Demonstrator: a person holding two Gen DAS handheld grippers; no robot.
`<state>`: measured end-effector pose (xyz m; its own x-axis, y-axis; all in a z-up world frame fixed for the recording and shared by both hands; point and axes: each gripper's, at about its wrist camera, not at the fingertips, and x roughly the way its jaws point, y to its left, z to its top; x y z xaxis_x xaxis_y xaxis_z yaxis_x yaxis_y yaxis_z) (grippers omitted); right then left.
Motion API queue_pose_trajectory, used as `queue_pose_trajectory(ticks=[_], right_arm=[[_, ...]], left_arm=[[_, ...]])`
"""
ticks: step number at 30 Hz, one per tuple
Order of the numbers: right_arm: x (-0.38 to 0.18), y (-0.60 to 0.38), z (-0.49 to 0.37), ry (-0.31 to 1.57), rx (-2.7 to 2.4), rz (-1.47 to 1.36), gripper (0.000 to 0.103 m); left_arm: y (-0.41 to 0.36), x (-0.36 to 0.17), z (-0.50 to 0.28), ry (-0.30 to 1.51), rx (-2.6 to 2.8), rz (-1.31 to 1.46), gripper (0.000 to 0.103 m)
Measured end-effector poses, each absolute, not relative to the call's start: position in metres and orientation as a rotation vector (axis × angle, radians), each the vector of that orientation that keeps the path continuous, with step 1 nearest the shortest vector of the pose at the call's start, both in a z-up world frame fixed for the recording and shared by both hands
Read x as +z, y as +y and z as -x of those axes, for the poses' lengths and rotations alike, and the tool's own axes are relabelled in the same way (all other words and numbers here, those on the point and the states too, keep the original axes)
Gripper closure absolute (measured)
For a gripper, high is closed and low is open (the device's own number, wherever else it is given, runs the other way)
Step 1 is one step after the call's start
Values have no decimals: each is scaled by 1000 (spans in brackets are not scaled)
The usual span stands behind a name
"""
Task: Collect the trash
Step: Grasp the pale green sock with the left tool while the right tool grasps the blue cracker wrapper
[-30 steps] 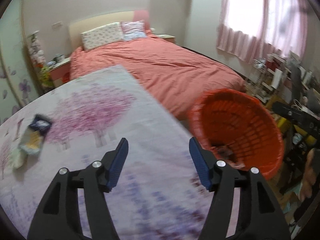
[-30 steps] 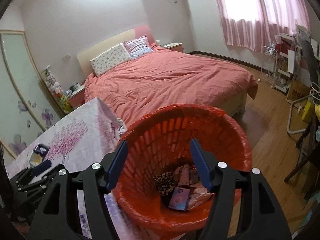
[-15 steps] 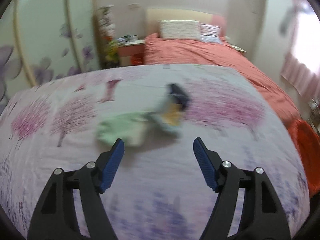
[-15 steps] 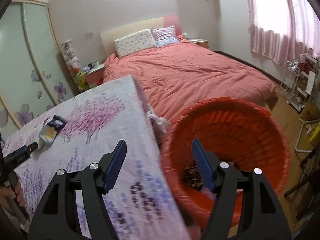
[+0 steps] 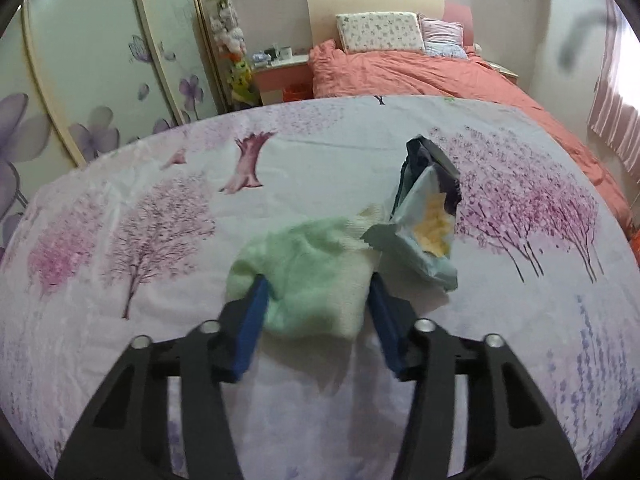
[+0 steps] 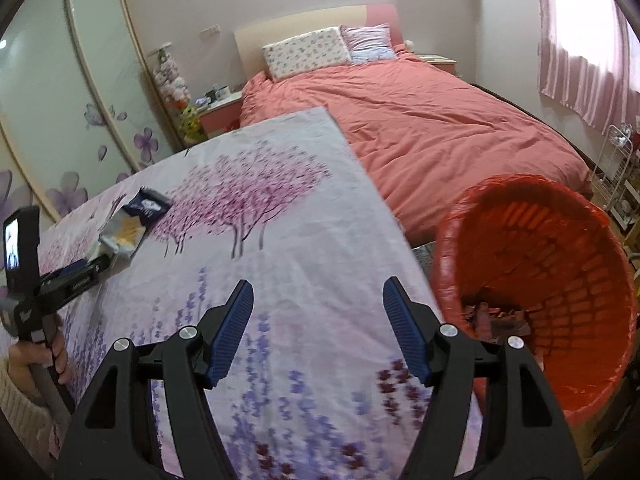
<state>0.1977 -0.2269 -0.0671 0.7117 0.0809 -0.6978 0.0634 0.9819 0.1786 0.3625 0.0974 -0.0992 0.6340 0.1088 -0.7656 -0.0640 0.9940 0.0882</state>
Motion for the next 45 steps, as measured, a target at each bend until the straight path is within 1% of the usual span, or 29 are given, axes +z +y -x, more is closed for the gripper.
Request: queue_pose_trajectory(ticks=[1,2,3,4,7,15,25,26,27,28,37,38,39,40,42,43,44,45], right_arm=[[-67,-223,-198,784,15,-189,36],[-67,-219,-200,787,19,-184,36],[-67,-214,-201,790,26,-178,36],[-67,-211,-202,792,30,-175,36],[-67,-198,-205,799,46,-164,36],[-68,-152,-220,816,123,-159,36],[-67,-55,-268,809,231,-215,36],[-67,-45,-276,810,230,-223,32],[-68,-38,-283,812,223,-231,26],[-67,-35,-287,810,216,-238,24],[-79,-4,-335,891,81,-245,23],[-81,-4,-337,901,68,-236,25],[-84,-5,-337,914,57,-225,31],[-87,-8,-337,933,58,-219,33],[-90,-19,-330,942,77,-217,46],[-90,-23,-325,941,73,-203,46],[-91,-27,-320,941,78,-190,50],[-91,-32,-315,939,93,-177,50]], left_arm=[[100,-99,-365,877,99,-50,62],[101,-98,-368,876,98,-49,70],[102,-98,-369,878,90,-46,74],[103,-97,-370,879,87,-44,85],[113,-93,-367,870,85,-31,89],[164,-85,-338,838,170,-28,89],[224,-91,-313,859,242,53,89],[227,-93,-313,865,244,61,89],[229,-95,-313,868,243,69,89],[230,-97,-313,868,242,74,89],[241,-101,-312,875,210,144,88],[241,-102,-312,875,210,146,88],[241,-102,-312,875,209,146,88],[241,-102,-312,875,209,147,88],[241,-102,-312,875,209,147,88],[241,-102,-312,875,209,147,88],[241,-102,-312,875,210,146,88],[241,-102,-312,875,210,145,88]])
